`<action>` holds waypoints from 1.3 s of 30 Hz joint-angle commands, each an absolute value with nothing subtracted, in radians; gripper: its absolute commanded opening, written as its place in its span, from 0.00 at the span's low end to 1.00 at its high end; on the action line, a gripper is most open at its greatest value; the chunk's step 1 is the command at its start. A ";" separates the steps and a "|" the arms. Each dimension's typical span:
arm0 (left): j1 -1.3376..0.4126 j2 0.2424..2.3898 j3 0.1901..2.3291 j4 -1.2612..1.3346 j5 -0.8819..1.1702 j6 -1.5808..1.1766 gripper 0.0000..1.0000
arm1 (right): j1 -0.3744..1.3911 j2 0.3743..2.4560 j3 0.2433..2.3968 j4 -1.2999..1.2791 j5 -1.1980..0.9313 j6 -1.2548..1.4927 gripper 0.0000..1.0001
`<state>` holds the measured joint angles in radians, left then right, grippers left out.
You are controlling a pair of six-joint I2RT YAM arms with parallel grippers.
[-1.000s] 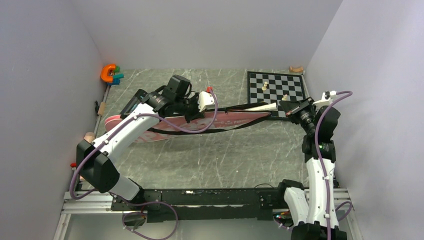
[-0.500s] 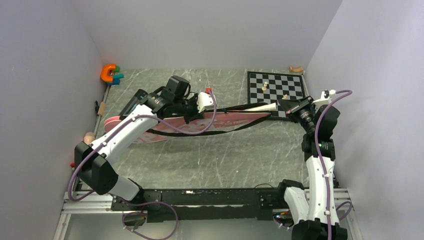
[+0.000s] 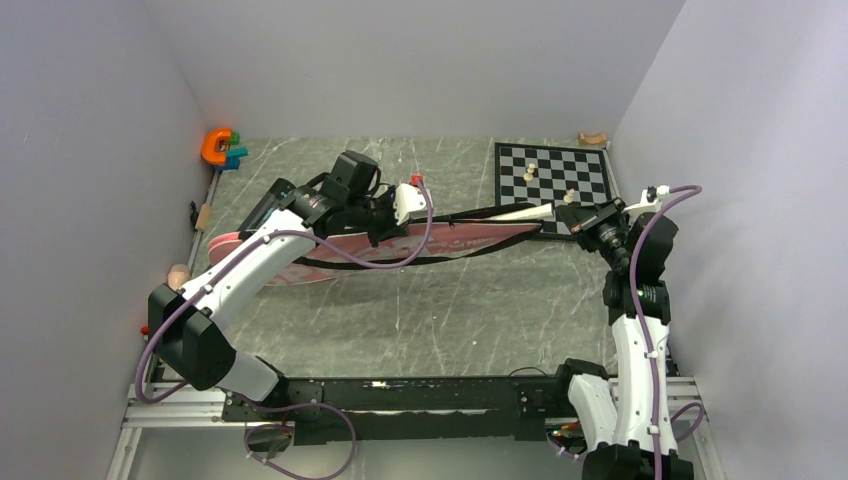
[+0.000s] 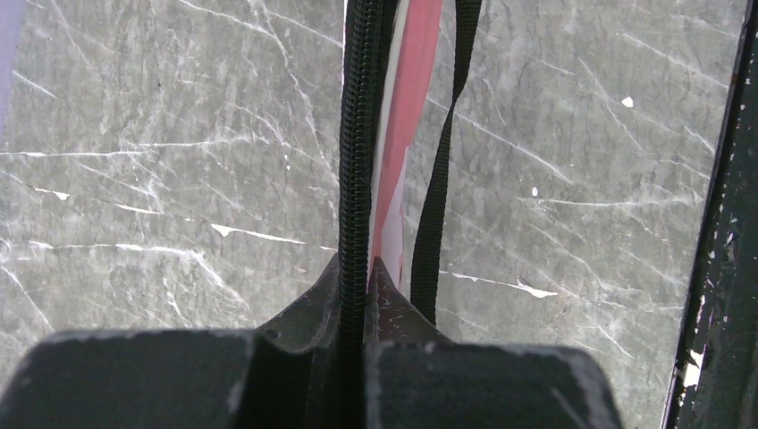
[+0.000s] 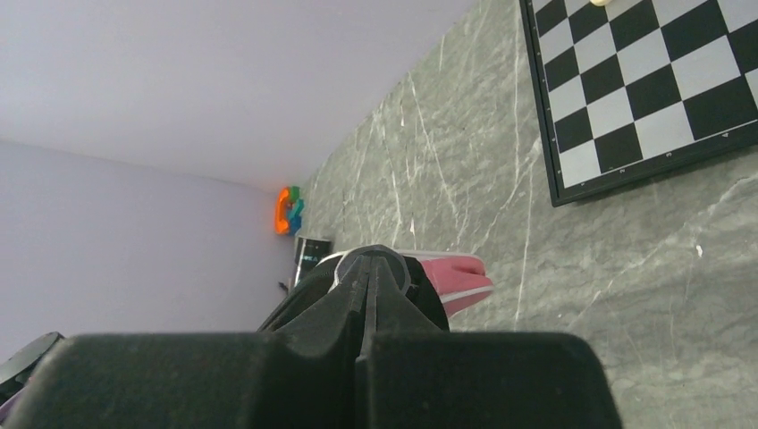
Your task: Pack up the badminton gear
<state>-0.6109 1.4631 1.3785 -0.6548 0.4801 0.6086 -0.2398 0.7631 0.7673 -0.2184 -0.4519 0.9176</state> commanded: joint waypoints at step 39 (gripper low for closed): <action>-0.611 1.399 1.394 -0.577 0.497 0.617 0.00 | 0.017 0.829 0.976 -0.410 -0.228 0.726 0.21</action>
<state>-0.6083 1.4628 1.3781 -0.6559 0.4732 0.6090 0.0128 0.8352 0.9058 -0.3500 -0.2878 0.8028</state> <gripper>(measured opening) 0.073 0.123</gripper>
